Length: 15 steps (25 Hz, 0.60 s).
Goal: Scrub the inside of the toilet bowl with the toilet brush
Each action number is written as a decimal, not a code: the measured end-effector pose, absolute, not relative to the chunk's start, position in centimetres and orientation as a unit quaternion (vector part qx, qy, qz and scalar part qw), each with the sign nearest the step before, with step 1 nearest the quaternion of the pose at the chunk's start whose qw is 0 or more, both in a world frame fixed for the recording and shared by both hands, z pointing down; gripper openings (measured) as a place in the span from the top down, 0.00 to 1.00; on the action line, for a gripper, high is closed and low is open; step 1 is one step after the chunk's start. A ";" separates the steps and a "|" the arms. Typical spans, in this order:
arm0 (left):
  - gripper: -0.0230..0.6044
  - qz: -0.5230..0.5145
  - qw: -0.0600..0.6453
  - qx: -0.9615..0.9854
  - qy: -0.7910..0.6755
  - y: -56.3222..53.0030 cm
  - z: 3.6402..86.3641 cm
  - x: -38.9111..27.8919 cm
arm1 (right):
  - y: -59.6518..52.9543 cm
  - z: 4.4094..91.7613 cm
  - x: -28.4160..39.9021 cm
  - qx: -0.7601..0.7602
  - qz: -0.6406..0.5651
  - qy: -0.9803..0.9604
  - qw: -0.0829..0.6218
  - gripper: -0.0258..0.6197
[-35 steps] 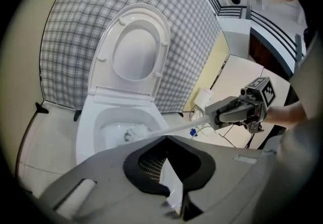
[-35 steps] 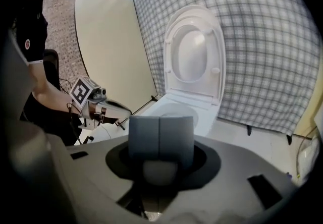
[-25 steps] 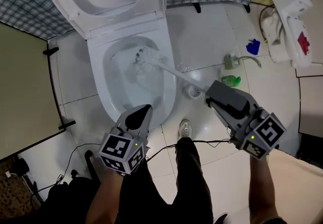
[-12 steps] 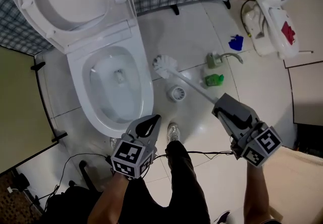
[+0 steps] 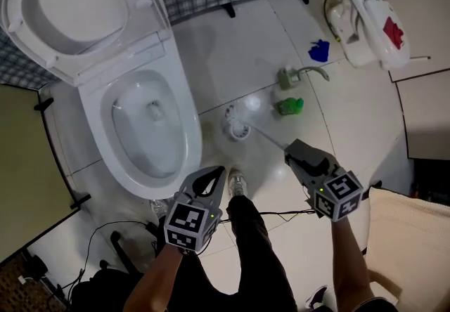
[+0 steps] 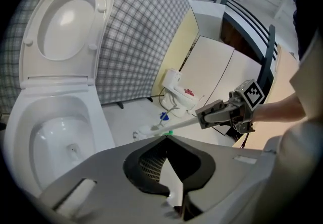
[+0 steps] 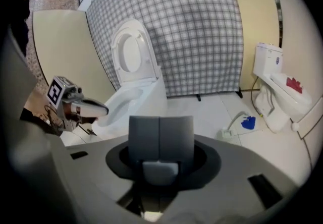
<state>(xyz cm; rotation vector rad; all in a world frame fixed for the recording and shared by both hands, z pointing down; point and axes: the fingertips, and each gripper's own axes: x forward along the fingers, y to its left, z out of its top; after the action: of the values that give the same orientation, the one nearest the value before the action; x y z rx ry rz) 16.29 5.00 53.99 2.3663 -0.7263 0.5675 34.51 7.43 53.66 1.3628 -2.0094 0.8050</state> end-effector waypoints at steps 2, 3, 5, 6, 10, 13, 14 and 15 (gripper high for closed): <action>0.95 0.222 0.294 0.890 -0.268 5.6 54.6 16.6 | 8.0 56.6 34.5 0.499 0.304 -0.739 0.335 0.69; 0.95 0.225 0.294 0.891 -0.265 6.0 54.9 16.9 | 8.4 58.1 34.6 0.493 0.306 -0.732 0.356 0.69; 0.95 0.229 0.294 0.892 -0.257 6.5 55.4 17.3 | 8.8 60.9 34.7 0.482 0.312 -0.721 0.388 0.69; 0.95 0.232 0.293 0.893 -0.253 6.7 55.6 17.4 | 8.6 62.2 34.6 0.479 0.316 -0.715 0.400 0.69; 0.95 0.244 0.292 0.893 -0.241 7.5 56.9 17.6 | 7.7 66.4 33.8 0.462 0.323 -0.696 0.444 0.69; 0.95 0.240 0.298 0.891 -0.245 7.5 57.5 17.4 | 7.2 68.9 33.4 0.451 0.326 -0.687 0.468 0.69; 0.95 0.239 0.299 0.890 -0.246 7.4 57.6 17.3 | 6.9 69.6 33.5 0.448 0.325 -0.684 0.475 0.69; 0.95 0.238 0.302 0.889 -0.247 7.3 57.7 17.2 | 6.7 70.2 33.5 0.446 0.325 -0.680 0.482 0.69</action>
<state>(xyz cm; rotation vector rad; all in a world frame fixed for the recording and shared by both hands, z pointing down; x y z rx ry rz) 17.24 7.35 57.73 2.3585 -0.6560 0.6321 33.48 6.75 70.19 1.0879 -1.6577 0.7913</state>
